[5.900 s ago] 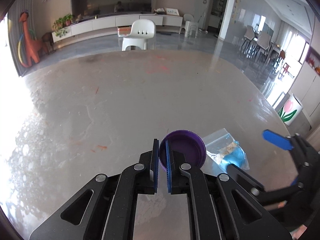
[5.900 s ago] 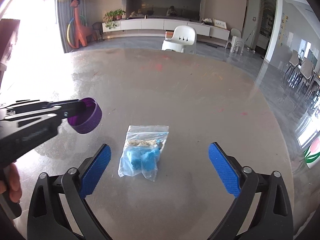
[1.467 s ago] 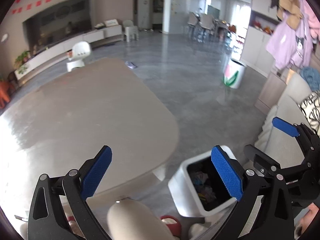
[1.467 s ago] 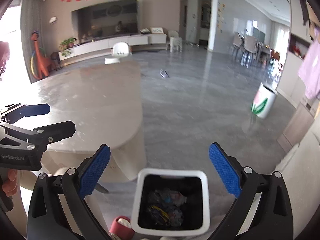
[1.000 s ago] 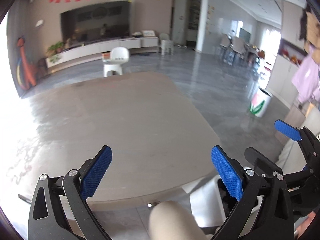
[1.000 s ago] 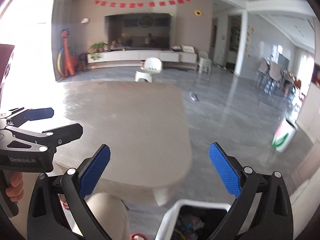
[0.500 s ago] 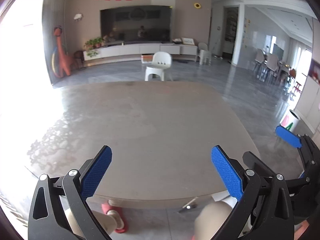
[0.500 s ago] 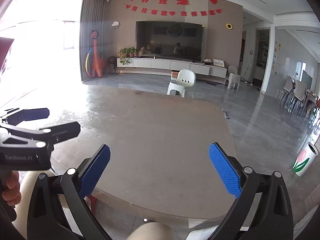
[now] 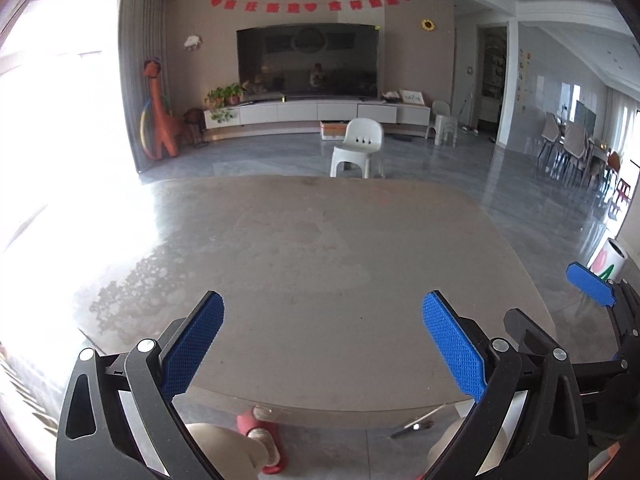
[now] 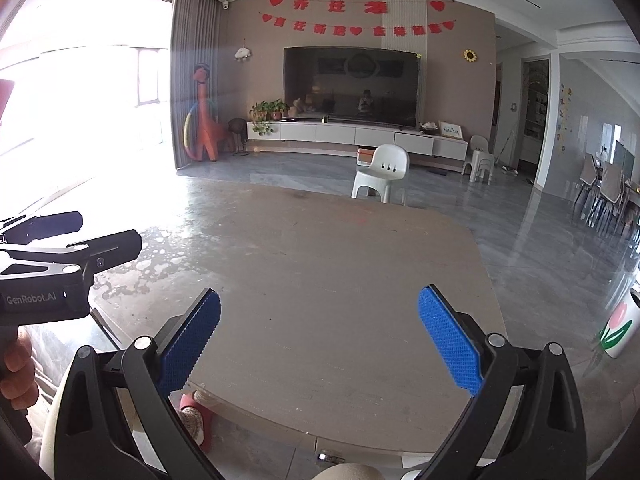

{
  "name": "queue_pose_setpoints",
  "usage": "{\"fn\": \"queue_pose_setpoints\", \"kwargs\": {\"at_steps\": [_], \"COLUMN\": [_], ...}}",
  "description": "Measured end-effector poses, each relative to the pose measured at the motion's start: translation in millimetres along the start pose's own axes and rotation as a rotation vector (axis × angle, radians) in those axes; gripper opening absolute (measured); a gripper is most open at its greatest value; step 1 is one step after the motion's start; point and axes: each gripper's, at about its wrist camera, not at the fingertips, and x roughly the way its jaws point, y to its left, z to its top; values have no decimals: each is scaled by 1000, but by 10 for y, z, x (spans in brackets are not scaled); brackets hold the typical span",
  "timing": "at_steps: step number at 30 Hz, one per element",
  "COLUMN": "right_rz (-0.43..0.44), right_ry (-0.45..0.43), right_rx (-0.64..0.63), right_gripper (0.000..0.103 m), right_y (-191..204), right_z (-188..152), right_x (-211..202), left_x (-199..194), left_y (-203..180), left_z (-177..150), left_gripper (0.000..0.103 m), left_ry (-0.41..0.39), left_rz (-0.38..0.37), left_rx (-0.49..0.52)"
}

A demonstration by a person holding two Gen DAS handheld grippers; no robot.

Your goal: Collect trash

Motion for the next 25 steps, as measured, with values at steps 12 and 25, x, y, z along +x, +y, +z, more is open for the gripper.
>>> {"fn": "queue_pose_setpoints", "kwargs": {"at_steps": [12, 25], "right_rz": [-5, -9], "right_ry": [6, 11], "right_rx": [-16, -31], "right_gripper": [98, 98], "right_y": [57, 115], "right_z": [-56, -52], "right_x": [-67, -26], "left_x": [-13, 55], "left_y": [62, 255], "left_z": [-11, -16], "left_gripper": [98, 98], "left_ry": [-5, 8], "left_rz": [12, -20], "left_rx": [-12, -31]}}
